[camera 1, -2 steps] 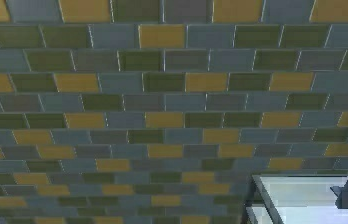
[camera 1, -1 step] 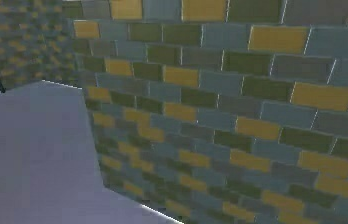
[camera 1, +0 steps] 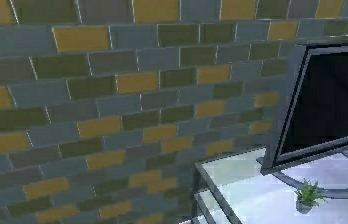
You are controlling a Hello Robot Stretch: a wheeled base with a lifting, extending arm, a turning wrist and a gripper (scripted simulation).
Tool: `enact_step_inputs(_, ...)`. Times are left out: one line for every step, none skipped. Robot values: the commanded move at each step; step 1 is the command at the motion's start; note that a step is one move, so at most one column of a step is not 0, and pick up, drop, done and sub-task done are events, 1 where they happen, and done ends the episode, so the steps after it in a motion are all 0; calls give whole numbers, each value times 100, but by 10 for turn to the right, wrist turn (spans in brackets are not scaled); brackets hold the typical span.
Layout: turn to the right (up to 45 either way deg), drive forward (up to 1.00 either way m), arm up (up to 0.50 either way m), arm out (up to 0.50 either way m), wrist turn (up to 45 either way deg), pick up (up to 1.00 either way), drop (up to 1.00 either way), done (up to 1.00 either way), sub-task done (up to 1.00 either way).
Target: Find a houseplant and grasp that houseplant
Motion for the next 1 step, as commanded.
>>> enact_step_inputs(450,0,0,0,0,0,0,0,0)
